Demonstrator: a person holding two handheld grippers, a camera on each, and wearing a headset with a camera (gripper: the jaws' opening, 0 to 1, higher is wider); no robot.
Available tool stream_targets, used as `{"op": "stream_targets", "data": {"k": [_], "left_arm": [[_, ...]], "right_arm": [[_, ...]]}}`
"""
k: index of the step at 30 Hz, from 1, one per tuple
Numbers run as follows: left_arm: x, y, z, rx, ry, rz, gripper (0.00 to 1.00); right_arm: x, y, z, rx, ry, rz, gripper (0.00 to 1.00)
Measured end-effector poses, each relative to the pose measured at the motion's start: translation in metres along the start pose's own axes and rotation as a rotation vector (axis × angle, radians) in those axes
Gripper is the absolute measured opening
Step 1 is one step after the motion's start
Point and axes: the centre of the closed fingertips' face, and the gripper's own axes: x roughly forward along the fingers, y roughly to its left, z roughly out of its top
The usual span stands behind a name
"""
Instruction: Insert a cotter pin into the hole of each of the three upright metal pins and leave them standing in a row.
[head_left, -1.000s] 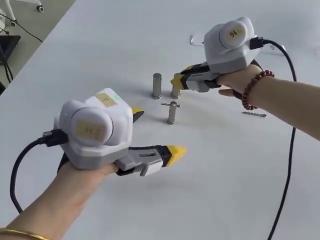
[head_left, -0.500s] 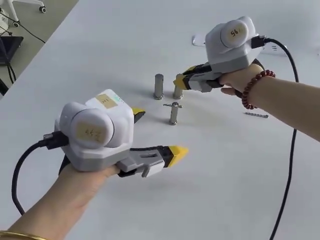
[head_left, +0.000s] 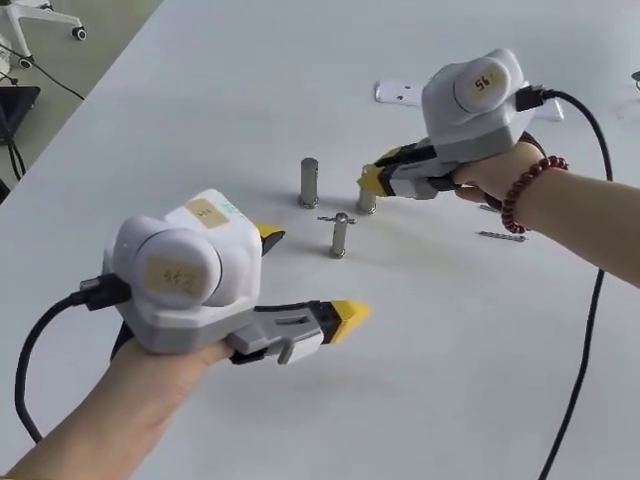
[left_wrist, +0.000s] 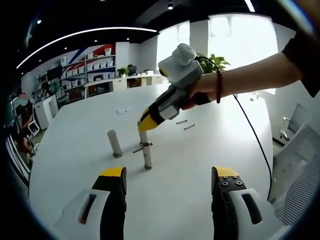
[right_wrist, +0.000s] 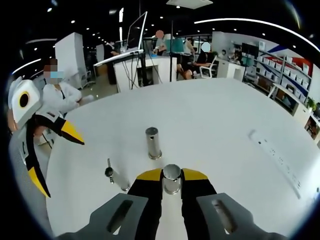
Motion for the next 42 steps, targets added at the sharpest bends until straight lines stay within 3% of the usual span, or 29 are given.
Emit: {"op": "stream_targets", "data": {"k": [8,20,31,42], "left_arm": [[-0.001,-0.003,0.003,0.004,-0.004,0.002,0.69],[-0.005,-0.009,0.003,0.014,-0.002,0.0,0.69],[-0.01,-0.013,0.002,0.013,-0.004,0.004,0.68],[-0.013,-0.015,0.004,0.014,-0.011,0.008,0.68]], "right_arm": [[-0.017,0.006,-0.009,-0.033,0.007,0.025,0.08],[-0.039,0.04,-0.018,-0.073,0.011,0.077,0.08],[-0.049,0.061,-0.024,-0.077,0.013,0.091,0.08],[-0.049,0.068,-0.036,-0.07,0.021,0.109,0.08]]}}
